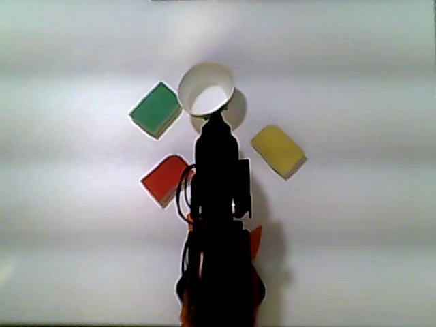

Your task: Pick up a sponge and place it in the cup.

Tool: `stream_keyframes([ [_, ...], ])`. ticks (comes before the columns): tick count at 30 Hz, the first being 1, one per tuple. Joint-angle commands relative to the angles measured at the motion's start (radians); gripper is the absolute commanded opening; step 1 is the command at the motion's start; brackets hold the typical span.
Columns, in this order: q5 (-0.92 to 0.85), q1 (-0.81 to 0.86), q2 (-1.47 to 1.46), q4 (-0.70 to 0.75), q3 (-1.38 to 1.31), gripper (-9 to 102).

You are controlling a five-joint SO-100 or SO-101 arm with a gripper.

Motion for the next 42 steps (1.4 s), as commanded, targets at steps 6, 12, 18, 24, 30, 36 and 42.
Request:
stream_keyframes([
  [6,0.12,0.017,0.236,0.048,0.296,0],
  [12,0.12,0.014,0.239,0.057,0.29,0],
  [18,0.117,0.014,0.221,0.064,0.268,0],
  [24,0.112,0.005,0.106,0.1,0.152,0],
  [30,0.106,-0.032,-0.084,0.212,-0.061,0],
  [36,0.161,-0.173,-0.187,0.308,-0.144,0],
  [42,0.299,-0.367,-0.325,0.357,-0.212,1],
])
